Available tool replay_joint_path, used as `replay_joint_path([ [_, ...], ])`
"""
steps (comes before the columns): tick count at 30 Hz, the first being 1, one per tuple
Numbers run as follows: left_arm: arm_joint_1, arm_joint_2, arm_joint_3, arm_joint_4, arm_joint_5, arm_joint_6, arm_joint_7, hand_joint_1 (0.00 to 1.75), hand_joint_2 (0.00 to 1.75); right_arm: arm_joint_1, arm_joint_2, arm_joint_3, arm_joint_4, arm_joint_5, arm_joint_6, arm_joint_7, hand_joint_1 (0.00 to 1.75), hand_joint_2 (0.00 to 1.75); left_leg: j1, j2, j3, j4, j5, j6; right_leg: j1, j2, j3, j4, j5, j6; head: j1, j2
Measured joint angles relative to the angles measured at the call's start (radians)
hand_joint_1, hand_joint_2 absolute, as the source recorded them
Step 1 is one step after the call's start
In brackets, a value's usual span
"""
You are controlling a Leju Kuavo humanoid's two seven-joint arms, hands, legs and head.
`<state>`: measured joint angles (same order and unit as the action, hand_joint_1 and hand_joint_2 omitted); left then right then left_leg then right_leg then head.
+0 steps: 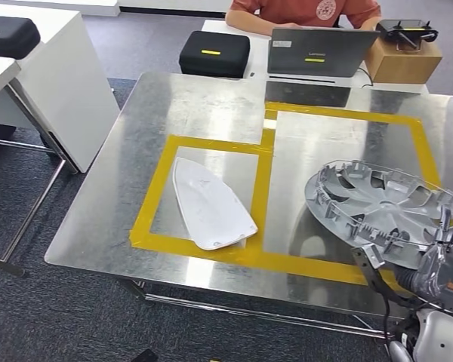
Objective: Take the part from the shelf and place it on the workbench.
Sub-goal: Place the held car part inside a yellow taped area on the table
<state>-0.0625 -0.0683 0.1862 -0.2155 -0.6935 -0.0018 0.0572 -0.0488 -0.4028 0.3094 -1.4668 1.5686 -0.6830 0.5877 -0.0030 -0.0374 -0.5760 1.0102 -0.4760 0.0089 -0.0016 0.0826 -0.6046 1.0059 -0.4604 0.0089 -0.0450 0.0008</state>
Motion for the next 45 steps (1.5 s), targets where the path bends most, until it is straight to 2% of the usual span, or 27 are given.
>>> replay_joint_path([
  [5, 0.002, 0.000, 0.006, 0.000, 0.000, -0.002, 0.000, 0.00, 0.00, -0.005, -0.011, 0.052, 0.028, 0.000, 0.003, 0.031, 0.00, 0.00, 0.000, 0.000, -0.001, 0.000, 0.000, 0.000, 0.000, 0.000, 0.000, 0.000, 0.000, 0.000, 0.000, 0.000],
  [14, 0.004, 0.002, 0.014, 0.000, 0.000, -0.001, 0.001, 0.00, 0.00, -0.016, -0.015, 0.087, 0.068, 0.000, 0.009, 0.045, 0.00, 0.00, 0.000, 0.000, -0.001, 0.000, 0.000, 0.000, 0.000, 0.000, 0.000, 0.000, 0.000, 0.000, 0.000, 0.000],
  [35, 0.006, 0.003, 0.021, 0.000, -0.005, -0.001, 0.001, 0.00, 0.00, -0.022, -0.017, 0.074, 0.072, -0.001, 0.023, 0.041, 0.00, 0.00, 0.000, 0.000, -0.001, 0.000, -0.001, 0.001, 0.000, 0.000, -0.001, 0.000, 0.000, 0.000, 0.000, 0.000],
  [45, 0.009, 0.004, 0.024, 0.000, -0.007, 0.000, 0.001, 0.00, 0.00, -0.047, -0.093, 0.085, -0.005, -0.001, 0.044, 0.055, 0.00, 0.00, 0.000, 0.000, -0.002, 0.000, -0.001, 0.002, -0.001, -0.001, -0.001, 0.000, 0.000, 0.000, 0.000, 0.000],
])
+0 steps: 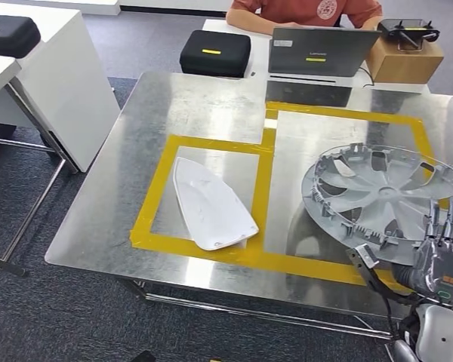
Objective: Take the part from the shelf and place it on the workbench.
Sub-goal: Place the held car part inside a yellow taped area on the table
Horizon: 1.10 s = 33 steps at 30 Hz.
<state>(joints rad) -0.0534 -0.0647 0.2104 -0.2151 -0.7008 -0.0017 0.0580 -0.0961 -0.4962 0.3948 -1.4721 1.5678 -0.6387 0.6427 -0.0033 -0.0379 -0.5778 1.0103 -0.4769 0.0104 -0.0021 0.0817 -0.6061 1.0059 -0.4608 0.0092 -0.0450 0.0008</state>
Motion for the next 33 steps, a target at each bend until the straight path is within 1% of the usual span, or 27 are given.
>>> replay_joint_path([
  [3, 0.003, 0.000, 0.005, 0.001, 0.001, 0.001, 0.000, 0.00, 0.00, 0.008, -0.026, -0.024, -0.052, 0.000, -0.002, -0.007, 0.00, 0.00, 0.000, 0.000, 0.000, 0.000, 0.000, 0.001, 0.000, 0.000, 0.000, 0.000, 0.000, 0.000, 0.000, 0.000],
  [5, 0.005, 0.000, 0.008, 0.002, 0.002, 0.001, 0.000, 0.00, 0.00, 0.021, -0.030, -0.050, -0.087, 0.000, -0.004, -0.035, 0.00, 0.00, 0.000, 0.000, 0.000, 0.000, -0.001, 0.001, 0.000, 0.000, 0.000, 0.000, -0.001, 0.001, 0.000, 0.000],
  [7, 0.006, 0.000, 0.011, 0.002, 0.002, 0.002, 0.000, 0.00, 0.00, 0.041, -0.026, -0.089, -0.123, 0.000, -0.008, -0.099, 0.00, 0.00, 0.000, 0.000, 0.000, 0.000, -0.001, 0.001, 0.000, 0.000, 0.000, 0.000, -0.001, 0.001, 0.000, 0.000],
  [8, 0.007, 0.000, 0.013, 0.003, 0.002, 0.002, 0.000, 0.00, 0.00, 0.054, -0.014, -0.118, -0.139, 0.000, -0.012, -0.158, 0.00, 0.00, 0.000, 0.000, 0.000, 0.000, -0.001, 0.001, 0.000, 0.000, 0.000, 0.000, -0.001, 0.001, 0.000, 0.000],
  [10, 0.009, -0.001, 0.014, 0.003, 0.002, 0.002, 0.000, 0.00, 0.00, 0.086, 0.038, -0.199, -0.176, 0.000, -0.022, -0.338, 0.00, 0.00, 0.000, 0.000, 0.000, 0.000, -0.001, 0.001, 0.001, 0.000, 0.000, 0.000, -0.002, 0.001, 0.000, 0.000],
  [12, 0.009, -0.001, 0.015, 0.004, 0.001, 0.002, -0.001, 0.00, 0.00, 0.115, 0.124, -0.292, -0.219, 0.002, -0.029, -0.538, 0.00, 0.00, 0.000, 0.000, 0.000, 0.000, -0.001, 0.001, 0.001, 0.000, -0.001, 0.000, -0.002, 0.001, 0.000, 0.000],
  [13, 0.009, -0.002, 0.015, 0.004, 0.001, 0.002, -0.001, 0.00, 0.00, 0.126, 0.170, -0.330, -0.239, 0.003, -0.030, -0.618, 0.00, 0.00, 0.000, -0.001, -0.001, 0.000, -0.001, 0.001, 0.001, -0.001, -0.001, 0.000, -0.002, 0.001, 0.000, 0.000],
  [14, 0.009, -0.003, 0.015, 0.004, 0.000, 0.002, -0.001, 0.00, 0.00, 0.135, 0.215, -0.367, -0.258, 0.003, -0.031, -0.683, 0.00, 0.00, 0.001, -0.001, -0.001, 0.000, -0.001, 0.001, 0.001, -0.002, -0.001, 0.000, -0.002, 0.000, 0.000, 0.000],
  [16, 0.010, -0.004, 0.016, 0.004, -0.001, 0.002, -0.002, 0.00, 0.00, 0.143, 0.291, -0.428, -0.288, 0.004, -0.034, -0.756, 0.00, 0.00, 0.001, -0.002, -0.001, 0.000, -0.001, 0.001, 0.002, -0.003, -0.001, 0.000, -0.003, 0.000, 0.000, 0.000],
  [18, 0.010, -0.005, 0.016, 0.004, -0.001, 0.002, -0.002, 0.00, 0.00, 0.146, 0.349, -0.479, -0.311, 0.003, -0.037, -0.782, 0.00, 0.00, 0.002, -0.003, -0.001, -0.001, -0.001, 0.001, 0.002, -0.003, -0.001, 0.000, -0.003, 0.000, 0.000, 0.000],
  [21, 0.010, -0.005, 0.018, 0.004, -0.001, 0.002, -0.002, 0.00, 0.00, 0.150, 0.402, -0.528, -0.333, 0.002, -0.038, -0.790, 0.00, 0.00, 0.001, -0.002, -0.001, -0.001, -0.001, 0.001, 0.002, -0.002, 0.000, 0.000, -0.003, 0.000, 0.000, 0.000],
  [25, 0.010, -0.005, 0.020, 0.004, -0.001, 0.002, -0.002, 0.00, 0.00, 0.154, 0.439, -0.557, -0.345, 0.003, -0.038, -0.793, 0.00, 0.00, 0.000, -0.002, -0.001, 0.000, -0.001, 0.001, 0.001, -0.002, 0.000, 0.000, -0.003, 0.000, 0.000, 0.000],
  [30, 0.010, -0.005, 0.021, 0.004, -0.001, 0.002, -0.002, 0.00, 0.00, 0.156, 0.462, -0.571, -0.347, 0.003, -0.038, -0.794, 0.00, 0.00, 0.000, -0.002, -0.001, 0.000, -0.001, 0.001, 0.000, -0.002, 0.000, 0.000, -0.003, 0.000, 0.000, 0.000],
  [33, 0.010, -0.005, 0.022, 0.004, -0.002, 0.002, -0.002, 0.00, 0.00, 0.155, 0.478, -0.581, -0.348, 0.003, -0.038, -0.820, 0.00, 1.31, 0.000, -0.002, -0.001, 0.000, -0.001, 0.001, 0.000, -0.002, 0.000, 0.000, -0.003, 0.000, 0.000, 0.000],
])
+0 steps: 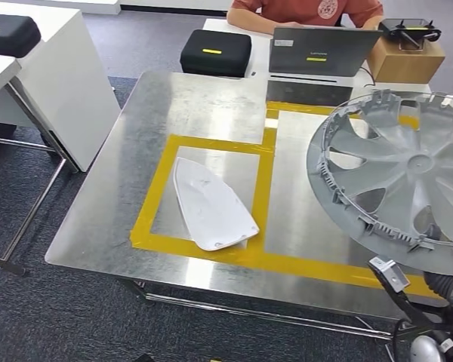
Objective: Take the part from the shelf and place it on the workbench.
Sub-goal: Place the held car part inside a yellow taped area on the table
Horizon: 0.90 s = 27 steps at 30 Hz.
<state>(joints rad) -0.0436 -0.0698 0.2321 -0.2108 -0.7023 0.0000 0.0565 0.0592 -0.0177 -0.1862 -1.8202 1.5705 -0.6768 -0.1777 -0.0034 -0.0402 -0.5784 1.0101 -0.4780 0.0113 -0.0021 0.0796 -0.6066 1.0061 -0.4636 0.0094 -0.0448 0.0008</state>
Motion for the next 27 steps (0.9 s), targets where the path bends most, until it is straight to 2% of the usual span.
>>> replay_joint_path([
  [1, 0.000, 0.000, 0.000, 0.000, -0.001, 0.000, 0.000, 0.00, 0.00, -0.001, 0.008, -0.005, 0.000, 0.000, -0.001, -0.014, 0.00, 1.75, 0.000, 0.000, 0.000, 0.000, 0.000, 0.000, 0.000, 0.000, 0.000, 0.000, 0.000, 0.000, 0.000, 0.000],
  [4, 0.000, 0.000, 0.001, 0.000, -0.002, 0.000, 0.000, 0.00, 0.00, -0.005, 0.026, -0.013, 0.006, 0.000, -0.005, -0.017, 0.00, 1.75, 0.000, 0.000, 0.000, 0.000, 0.000, 0.000, 0.000, 0.000, 0.000, 0.000, 0.000, 0.000, 0.000, 0.000],
  [11, 0.000, 0.000, 0.002, 0.000, -0.011, 0.001, 0.000, 0.00, 0.00, -0.007, 0.028, 0.007, 0.045, 0.000, -0.008, 0.117, 0.00, 1.75, 0.000, 0.000, 0.000, 0.000, 0.000, 0.000, 0.000, 0.000, 0.000, 0.000, 0.000, 0.000, 0.000, 0.000],
  [14, 0.001, 0.000, 0.003, 0.000, -0.011, 0.002, -0.001, 0.00, 0.00, -0.004, 0.026, 0.022, 0.061, -0.001, -0.008, 0.149, 0.00, 1.75, 0.000, 0.000, 0.000, 0.000, 0.000, 0.000, 0.000, 0.000, 0.001, 0.000, 0.000, 0.000, 0.000, 0.000],
  [27, 0.003, 0.000, 0.009, 0.000, -0.017, 0.002, -0.002, 0.00, 0.00, -0.002, 0.005, 0.056, 0.097, -0.001, -0.009, 0.175, 0.00, 1.75, 0.000, 0.000, 0.000, 0.000, 0.000, 0.000, 0.000, 0.000, 0.000, 0.000, 0.000, 0.000, 0.000, 0.000],
])
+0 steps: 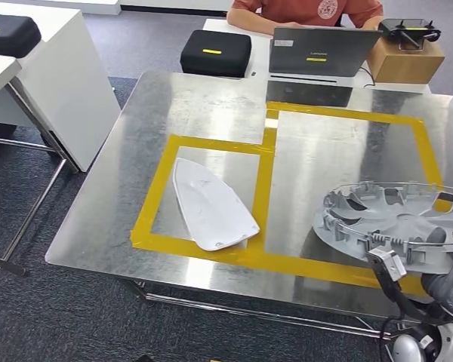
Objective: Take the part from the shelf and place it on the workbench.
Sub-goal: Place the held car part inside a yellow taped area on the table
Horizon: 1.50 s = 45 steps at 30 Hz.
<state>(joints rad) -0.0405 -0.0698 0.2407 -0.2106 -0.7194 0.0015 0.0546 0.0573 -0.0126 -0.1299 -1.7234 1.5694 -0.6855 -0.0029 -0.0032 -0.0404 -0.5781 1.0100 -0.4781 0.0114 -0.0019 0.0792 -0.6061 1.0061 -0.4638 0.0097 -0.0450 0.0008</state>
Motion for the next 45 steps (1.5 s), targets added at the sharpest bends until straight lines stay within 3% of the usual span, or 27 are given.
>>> replay_joint_path([
  [10, 0.000, 0.002, 0.009, 0.000, -0.003, 0.000, 0.000, 0.00, 0.00, -0.004, -0.029, 0.030, 0.037, 0.000, 0.000, 0.069, 0.00, 1.75, 0.000, 0.000, 0.000, 0.000, 0.000, 0.000, 0.000, 0.000, 0.000, 0.000, 0.000, 0.000, 0.000, 0.000],
  [18, 0.001, 0.004, 0.016, 0.000, -0.006, 0.001, 0.000, 0.00, 0.00, -0.009, -0.101, 0.081, 0.095, 0.000, 0.003, 0.237, 0.00, 1.75, 0.000, 0.000, 0.000, 0.000, 0.000, 0.000, 0.000, 0.000, 0.000, 0.000, 0.000, 0.000, 0.000, 0.000],
  [25, 0.001, 0.005, 0.023, 0.000, -0.013, 0.001, 0.000, 0.00, 0.00, -0.009, -0.160, 0.110, 0.133, 0.000, 0.012, 0.325, 0.00, 1.75, 0.000, 0.000, 0.000, 0.000, 0.000, 0.000, 0.000, 0.000, 0.000, 0.000, 0.000, 0.000, 0.000, 0.000],
  [40, 0.002, 0.005, 0.041, 0.000, -0.015, 0.001, -0.001, 0.00, 0.00, -0.004, -0.237, 0.152, 0.162, 0.000, 0.076, 0.467, 0.00, 1.75, 0.000, 0.000, 0.000, 0.000, 0.000, 0.000, 0.000, 0.000, 0.000, 0.000, 0.000, 0.000, 0.000, 0.000],
  [45, 0.004, 0.005, 0.046, 0.000, -0.014, 0.002, -0.001, 0.00, 0.00, 0.000, -0.274, 0.178, 0.155, 0.000, 0.138, 0.552, 0.00, 1.75, 0.000, 0.000, 0.000, 0.000, 0.000, 0.000, 0.000, 0.000, 0.000, 0.000, 0.000, 0.000, 0.000, 0.000],
])
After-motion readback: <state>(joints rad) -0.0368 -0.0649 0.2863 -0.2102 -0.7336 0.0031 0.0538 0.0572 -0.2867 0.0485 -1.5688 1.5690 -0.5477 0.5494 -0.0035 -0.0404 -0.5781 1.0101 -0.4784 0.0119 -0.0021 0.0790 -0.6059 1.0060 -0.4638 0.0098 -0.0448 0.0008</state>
